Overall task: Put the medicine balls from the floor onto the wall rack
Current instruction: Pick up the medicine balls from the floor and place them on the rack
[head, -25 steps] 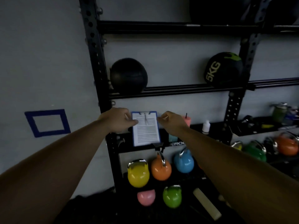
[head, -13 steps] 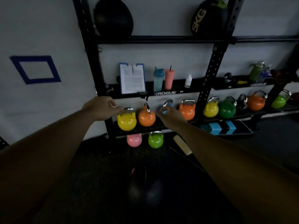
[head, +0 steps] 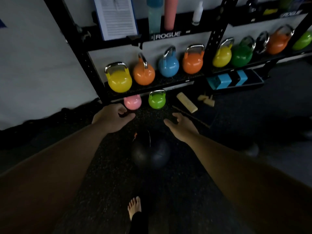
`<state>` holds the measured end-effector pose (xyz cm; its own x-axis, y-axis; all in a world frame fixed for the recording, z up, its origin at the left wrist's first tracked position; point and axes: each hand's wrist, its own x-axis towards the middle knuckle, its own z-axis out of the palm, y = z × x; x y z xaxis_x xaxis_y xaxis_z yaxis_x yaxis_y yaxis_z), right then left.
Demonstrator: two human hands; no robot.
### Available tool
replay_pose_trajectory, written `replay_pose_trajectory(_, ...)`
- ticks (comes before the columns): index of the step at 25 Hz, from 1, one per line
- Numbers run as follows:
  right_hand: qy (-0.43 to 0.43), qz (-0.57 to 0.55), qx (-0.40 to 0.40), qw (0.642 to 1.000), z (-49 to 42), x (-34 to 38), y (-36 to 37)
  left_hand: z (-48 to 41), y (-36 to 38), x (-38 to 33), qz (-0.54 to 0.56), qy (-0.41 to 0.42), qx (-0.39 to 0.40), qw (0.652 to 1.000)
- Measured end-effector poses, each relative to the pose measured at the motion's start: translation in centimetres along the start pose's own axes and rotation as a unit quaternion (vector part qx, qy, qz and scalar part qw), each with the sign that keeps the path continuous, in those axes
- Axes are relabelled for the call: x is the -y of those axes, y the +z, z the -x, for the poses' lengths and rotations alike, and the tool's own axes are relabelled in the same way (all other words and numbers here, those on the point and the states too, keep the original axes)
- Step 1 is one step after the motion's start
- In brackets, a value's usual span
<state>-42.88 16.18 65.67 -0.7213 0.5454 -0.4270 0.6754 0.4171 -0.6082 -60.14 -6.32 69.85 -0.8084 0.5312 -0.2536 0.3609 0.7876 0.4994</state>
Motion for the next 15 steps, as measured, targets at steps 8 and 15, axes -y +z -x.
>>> replay_pose_trajectory(8,0.067,-0.001,0.029,0.997,-13.4,-4.5,9.5,-12.9,10.8,8.0,0.031,-0.034,0.104,0.993)
replay_pose_trajectory(15,0.096,0.019,0.077,0.992,-28.7,-17.6,23.5,-22.4,31.1,17.9,0.060,-0.108,0.113,0.986)
